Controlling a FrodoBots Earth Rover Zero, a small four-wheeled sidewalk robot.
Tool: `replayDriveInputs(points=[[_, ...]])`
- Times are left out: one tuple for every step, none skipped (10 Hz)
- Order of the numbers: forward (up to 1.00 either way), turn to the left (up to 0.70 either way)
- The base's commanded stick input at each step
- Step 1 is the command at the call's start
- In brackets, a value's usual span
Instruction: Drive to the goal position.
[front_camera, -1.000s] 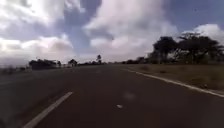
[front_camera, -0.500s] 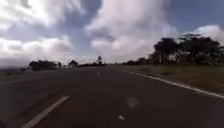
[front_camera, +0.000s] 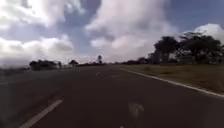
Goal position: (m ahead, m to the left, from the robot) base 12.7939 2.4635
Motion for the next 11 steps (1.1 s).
replayDriveInputs(points=[[1.0, -0.34], [1.0, -0.15], [1.0, 0.0], [1.0, 0.0], [1.0, 0.0], [1.0, 0.0], [1.0, 0.0], [1.0, 0.0], [1.0, 0.0], [1.0, 0.0], [1.0, 0.0]])
